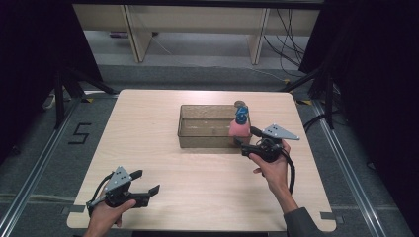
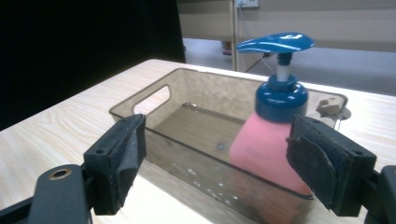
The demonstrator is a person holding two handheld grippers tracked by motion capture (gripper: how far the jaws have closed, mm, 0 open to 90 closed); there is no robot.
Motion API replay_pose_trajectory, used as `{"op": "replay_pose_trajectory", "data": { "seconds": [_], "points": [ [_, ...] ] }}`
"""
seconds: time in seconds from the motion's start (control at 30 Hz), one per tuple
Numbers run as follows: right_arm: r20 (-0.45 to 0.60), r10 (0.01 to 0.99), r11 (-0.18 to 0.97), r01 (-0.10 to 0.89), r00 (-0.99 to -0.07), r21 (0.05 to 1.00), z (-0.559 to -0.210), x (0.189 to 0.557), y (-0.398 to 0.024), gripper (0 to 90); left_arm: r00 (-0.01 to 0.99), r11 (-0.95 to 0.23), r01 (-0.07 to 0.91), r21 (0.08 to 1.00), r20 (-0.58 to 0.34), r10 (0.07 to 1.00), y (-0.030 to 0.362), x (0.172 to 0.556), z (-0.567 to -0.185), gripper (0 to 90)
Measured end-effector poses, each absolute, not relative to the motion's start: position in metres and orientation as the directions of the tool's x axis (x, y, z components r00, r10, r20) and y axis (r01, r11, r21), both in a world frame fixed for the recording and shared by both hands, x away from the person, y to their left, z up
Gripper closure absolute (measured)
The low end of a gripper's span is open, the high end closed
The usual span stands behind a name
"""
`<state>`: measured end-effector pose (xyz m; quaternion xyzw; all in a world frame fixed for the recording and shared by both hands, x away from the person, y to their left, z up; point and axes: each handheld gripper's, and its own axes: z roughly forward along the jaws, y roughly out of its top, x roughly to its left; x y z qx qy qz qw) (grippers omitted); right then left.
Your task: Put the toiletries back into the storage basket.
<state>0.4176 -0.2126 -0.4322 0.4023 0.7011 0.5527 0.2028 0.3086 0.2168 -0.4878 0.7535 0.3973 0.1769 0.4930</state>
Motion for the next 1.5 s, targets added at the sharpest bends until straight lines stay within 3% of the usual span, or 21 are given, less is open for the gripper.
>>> {"op": "replay_pose_trajectory", "data": {
  "seconds": [0.17,0.3,0.67,1.5],
  "points": [
    [0.12,0.773,0.095,0.301,-0.623,0.949,-0.433,0.415,-0.21,20.9,0.619,-0.196,0.427,0.883,-0.127,0.775,0.214,0.309,-0.488,14.7],
    [0.153,0.764,0.091,0.34,-0.627,0.936,-0.436,0.411,-0.206,20.8,0.614,-0.187,0.429,0.884,-0.133,0.778,0.215,0.31,-0.488,14.7],
    [0.127,0.75,0.108,0.31,-0.649,0.945,-0.438,0.409,-0.202,20.7,0.621,-0.196,0.421,0.886,-0.123,0.774,0.215,0.309,-0.488,14.7],
    [0.144,0.762,0.096,0.33,-0.631,0.939,-0.44,0.387,-0.214,20.7,0.621,-0.207,0.42,0.884,-0.113,0.776,0.218,0.307,-0.488,14.7]
  ]
}}
